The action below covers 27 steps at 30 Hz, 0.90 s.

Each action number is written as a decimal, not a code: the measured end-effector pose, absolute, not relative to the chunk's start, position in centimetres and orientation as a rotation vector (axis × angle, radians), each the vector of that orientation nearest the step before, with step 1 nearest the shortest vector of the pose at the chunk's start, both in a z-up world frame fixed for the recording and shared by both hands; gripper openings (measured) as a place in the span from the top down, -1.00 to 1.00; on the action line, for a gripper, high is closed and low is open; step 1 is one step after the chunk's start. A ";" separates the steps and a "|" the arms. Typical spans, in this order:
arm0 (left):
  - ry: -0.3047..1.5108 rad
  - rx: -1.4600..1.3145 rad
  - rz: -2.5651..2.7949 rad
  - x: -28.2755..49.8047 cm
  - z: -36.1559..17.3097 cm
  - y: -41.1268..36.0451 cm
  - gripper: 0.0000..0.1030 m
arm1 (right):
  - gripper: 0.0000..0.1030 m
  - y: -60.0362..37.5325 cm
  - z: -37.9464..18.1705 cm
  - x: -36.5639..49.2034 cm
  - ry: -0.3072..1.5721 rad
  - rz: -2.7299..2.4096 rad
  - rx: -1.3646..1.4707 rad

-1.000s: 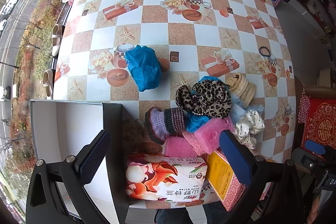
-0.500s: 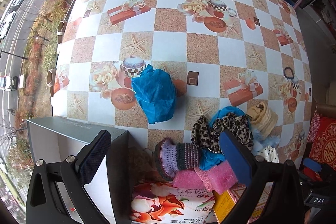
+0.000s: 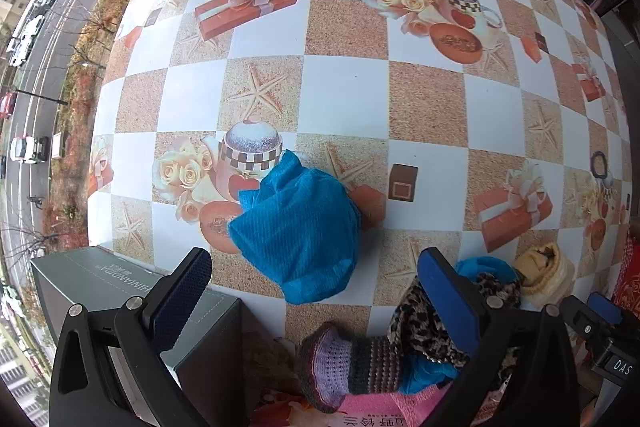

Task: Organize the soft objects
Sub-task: 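Grasp the blue cloth with the left tool while the right tool grasps the beige knit sock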

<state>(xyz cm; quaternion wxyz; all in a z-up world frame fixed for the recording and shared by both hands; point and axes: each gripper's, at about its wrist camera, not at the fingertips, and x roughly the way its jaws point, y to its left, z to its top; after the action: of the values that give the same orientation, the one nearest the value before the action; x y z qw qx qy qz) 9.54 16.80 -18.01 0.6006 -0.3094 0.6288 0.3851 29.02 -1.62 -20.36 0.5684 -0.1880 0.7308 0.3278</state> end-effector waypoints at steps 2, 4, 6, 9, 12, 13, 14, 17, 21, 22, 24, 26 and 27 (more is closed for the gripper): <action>1.478 -0.724 0.908 9.4 -19.0 17.1 -1.00 | -1.00 -0.4 -21.4 28.8 1.712 0.775 -0.453; 1.500 -0.741 0.914 9.1 -20.0 17.2 -1.00 | -1.00 0.5 -22.6 28.3 1.711 0.789 -0.482; 1.519 -0.739 0.917 8.8 -20.7 17.2 -1.00 | -1.00 1.1 -23.7 27.7 1.711 0.806 -0.530; 1.539 -0.738 0.913 8.7 -21.6 17.2 -0.99 | -1.00 0.5 -24.5 28.1 1.665 0.763 -0.618; 1.543 -0.740 0.908 8.7 -22.3 17.3 -0.99 | -1.00 -1.5 -23.9 31.0 1.580 0.642 -0.649; 1.543 -0.741 0.907 8.6 -22.5 17.4 -0.99 | -1.00 -2.2 -23.8 32.1 1.578 0.612 -0.642; 1.545 -0.741 0.907 8.8 -22.7 17.3 -0.99 | -1.00 -2.8 -23.6 32.9 1.592 0.607 -0.611; 1.552 -0.736 0.907 9.1 -23.4 17.4 -0.99 | -1.00 -3.5 -22.9 33.9 1.634 0.668 -0.516; 1.573 -0.753 0.907 9.6 -25.0 17.7 -0.99 | -1.00 -2.8 -23.9 32.4 1.662 0.695 -0.531; 1.560 -0.763 0.905 9.6 -25.0 17.7 -0.99 | -1.00 -2.7 -24.4 32.1 1.663 0.684 -0.548; 1.552 -0.766 0.898 9.8 -25.2 17.7 -0.99 | -1.00 -2.5 -25.4 31.3 1.673 0.669 -0.579; 1.544 -0.767 0.884 10.0 -25.4 17.7 -0.99 | -1.00 -2.0 -25.8 30.5 1.641 0.658 -0.630; 1.539 -0.775 0.876 10.0 -25.5 17.7 -0.99 | -1.00 -2.0 -25.8 30.4 1.634 0.660 -0.631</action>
<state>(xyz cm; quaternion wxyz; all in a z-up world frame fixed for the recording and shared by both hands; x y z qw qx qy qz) 10.01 17.69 -25.45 0.5683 -0.3300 0.6550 0.3730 30.42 -2.04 -25.84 0.5932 -0.2714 0.7028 0.2839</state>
